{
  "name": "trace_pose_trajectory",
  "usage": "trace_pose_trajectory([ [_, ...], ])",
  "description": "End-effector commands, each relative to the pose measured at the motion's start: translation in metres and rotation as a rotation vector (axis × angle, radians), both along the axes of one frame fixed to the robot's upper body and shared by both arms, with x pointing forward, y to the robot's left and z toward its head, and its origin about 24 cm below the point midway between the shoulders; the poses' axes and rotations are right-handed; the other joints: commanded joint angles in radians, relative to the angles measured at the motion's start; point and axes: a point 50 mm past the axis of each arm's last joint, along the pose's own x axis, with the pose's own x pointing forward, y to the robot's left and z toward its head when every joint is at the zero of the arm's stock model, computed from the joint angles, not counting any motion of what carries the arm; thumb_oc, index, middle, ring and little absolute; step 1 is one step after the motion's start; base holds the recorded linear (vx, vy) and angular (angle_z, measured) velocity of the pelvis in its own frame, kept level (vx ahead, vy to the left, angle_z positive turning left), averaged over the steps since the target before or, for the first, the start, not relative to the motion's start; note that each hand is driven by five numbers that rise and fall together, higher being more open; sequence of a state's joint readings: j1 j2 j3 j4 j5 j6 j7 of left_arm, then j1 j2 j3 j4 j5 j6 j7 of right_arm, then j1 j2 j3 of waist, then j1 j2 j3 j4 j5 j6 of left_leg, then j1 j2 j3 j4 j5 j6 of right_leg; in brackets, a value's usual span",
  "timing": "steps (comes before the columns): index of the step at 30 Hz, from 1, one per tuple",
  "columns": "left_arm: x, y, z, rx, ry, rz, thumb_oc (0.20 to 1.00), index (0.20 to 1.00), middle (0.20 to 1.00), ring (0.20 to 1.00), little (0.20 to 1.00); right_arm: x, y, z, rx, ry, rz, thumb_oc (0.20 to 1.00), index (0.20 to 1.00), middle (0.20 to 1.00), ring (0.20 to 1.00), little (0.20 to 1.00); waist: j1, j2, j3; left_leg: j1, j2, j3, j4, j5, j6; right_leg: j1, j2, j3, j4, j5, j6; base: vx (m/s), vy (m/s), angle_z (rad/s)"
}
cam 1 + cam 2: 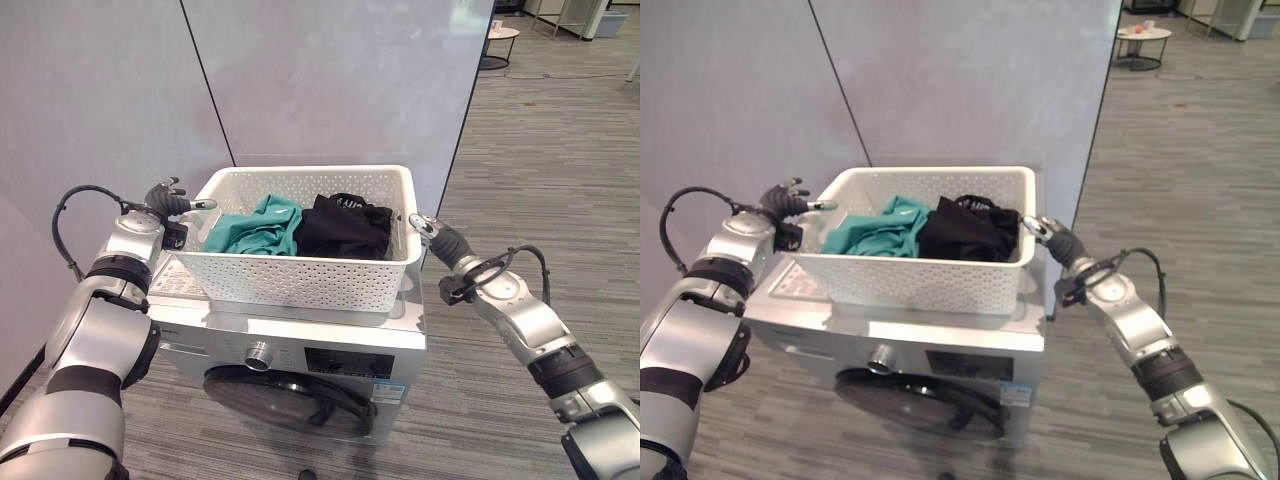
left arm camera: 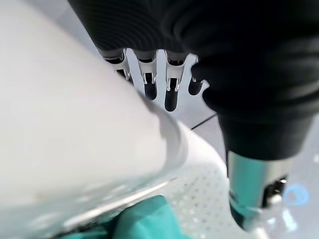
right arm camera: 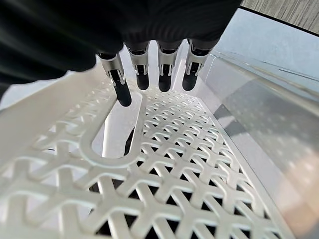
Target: Grab the laundry basket,head to the washer,open it,put in the laundry and shut it.
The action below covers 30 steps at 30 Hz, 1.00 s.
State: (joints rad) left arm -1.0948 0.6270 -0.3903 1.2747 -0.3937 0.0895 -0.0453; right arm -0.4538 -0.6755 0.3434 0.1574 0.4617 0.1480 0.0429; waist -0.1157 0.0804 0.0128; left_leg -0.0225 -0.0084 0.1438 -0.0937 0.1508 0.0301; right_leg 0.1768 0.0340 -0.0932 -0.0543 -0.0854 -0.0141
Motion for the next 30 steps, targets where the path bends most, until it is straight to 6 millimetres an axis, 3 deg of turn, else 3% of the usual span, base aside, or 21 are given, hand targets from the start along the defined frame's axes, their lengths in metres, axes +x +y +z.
trace_pose_trajectory([
  [1, -0.016, 0.014, -0.038, -0.089, 0.046, 0.120, 1.000, 1.000, 1.000, 1.000, 1.000, -0.007, 0.003, 0.027, 0.176, -0.188, -0.019, 1.000, 1.000, 1.000, 1.000, 1.000, 0.044, -0.041, 0.026, 0.091, -0.038, -0.024, 0.006, -0.117, -0.033, -0.062, -0.040, 0.039, -0.033, 0.132, 0.092, 0.05, -0.030, 0.01],
  [3, -0.023, 0.020, -0.049, -0.202, 0.009, 0.165, 1.000, 1.000, 1.000, 1.000, 1.000, -0.018, 0.003, 0.019, 0.264, -0.220, -0.071, 1.000, 1.000, 1.000, 1.000, 1.000, 0.049, -0.039, 0.024, 0.090, -0.038, -0.030, 0.006, -0.118, -0.034, -0.062, -0.040, 0.034, -0.033, 0.128, 0.093, 0.04, -0.030, 0.01],
  [5, -0.025, 0.023, -0.051, -0.193, 0.016, 0.170, 1.000, 1.000, 1.000, 1.000, 1.000, -0.020, 0.005, 0.018, 0.279, -0.231, -0.077, 1.000, 1.000, 1.000, 1.000, 1.000, 0.050, -0.039, 0.022, 0.089, -0.038, -0.031, 0.006, -0.118, -0.035, -0.062, -0.041, 0.034, -0.033, 0.129, 0.093, 0.00, 0.000, 0.00],
  [12, -0.029, 0.028, -0.056, -0.157, 0.059, 0.178, 1.000, 1.000, 1.000, 1.000, 1.000, -0.021, 0.003, 0.034, 0.158, -0.248, 0.012, 1.000, 1.000, 1.000, 1.000, 1.000, 0.050, -0.053, 0.017, 0.088, -0.036, -0.031, 0.006, -0.117, -0.040, -0.061, -0.040, 0.033, -0.033, 0.130, 0.093, 0.00, 0.000, 0.00],
  [17, -0.037, 0.042, -0.051, -0.217, -0.061, 0.206, 1.000, 1.000, 1.000, 1.000, 1.000, -0.029, -0.021, 0.026, 0.254, -0.270, -0.103, 1.000, 1.000, 1.000, 1.000, 1.000, 0.056, -0.057, 0.021, 0.091, -0.036, -0.036, 0.006, -0.121, -0.037, -0.059, -0.039, 0.034, -0.033, 0.126, 0.094, 0.00, 0.000, 0.00],
  [23, -0.079, 0.080, -0.064, -0.332, -0.212, 0.317, 1.000, 1.000, 1.000, 1.000, 1.000, -0.054, -0.066, 0.013, 0.273, -0.334, -0.373, 1.000, 1.000, 1.000, 1.000, 1.000, 0.075, -0.052, 0.028, 0.083, -0.034, -0.048, 0.006, -0.109, -0.039, -0.066, -0.036, 0.027, -0.033, 0.125, 0.087, -0.02, -0.022, 0.02],
  [30, -0.131, 0.109, -0.082, -0.419, -0.313, 0.453, 1.000, 1.000, 1.000, 1.000, 1.000, -0.073, -0.094, -0.001, 0.272, -0.311, -0.513, 1.000, 1.000, 1.000, 1.000, 1.000, 0.081, -0.052, 0.037, 0.077, -0.033, -0.062, 0.006, -0.107, -0.045, -0.067, -0.029, 0.027, -0.033, 0.111, 0.080, -0.02, -0.035, 0.01],
])
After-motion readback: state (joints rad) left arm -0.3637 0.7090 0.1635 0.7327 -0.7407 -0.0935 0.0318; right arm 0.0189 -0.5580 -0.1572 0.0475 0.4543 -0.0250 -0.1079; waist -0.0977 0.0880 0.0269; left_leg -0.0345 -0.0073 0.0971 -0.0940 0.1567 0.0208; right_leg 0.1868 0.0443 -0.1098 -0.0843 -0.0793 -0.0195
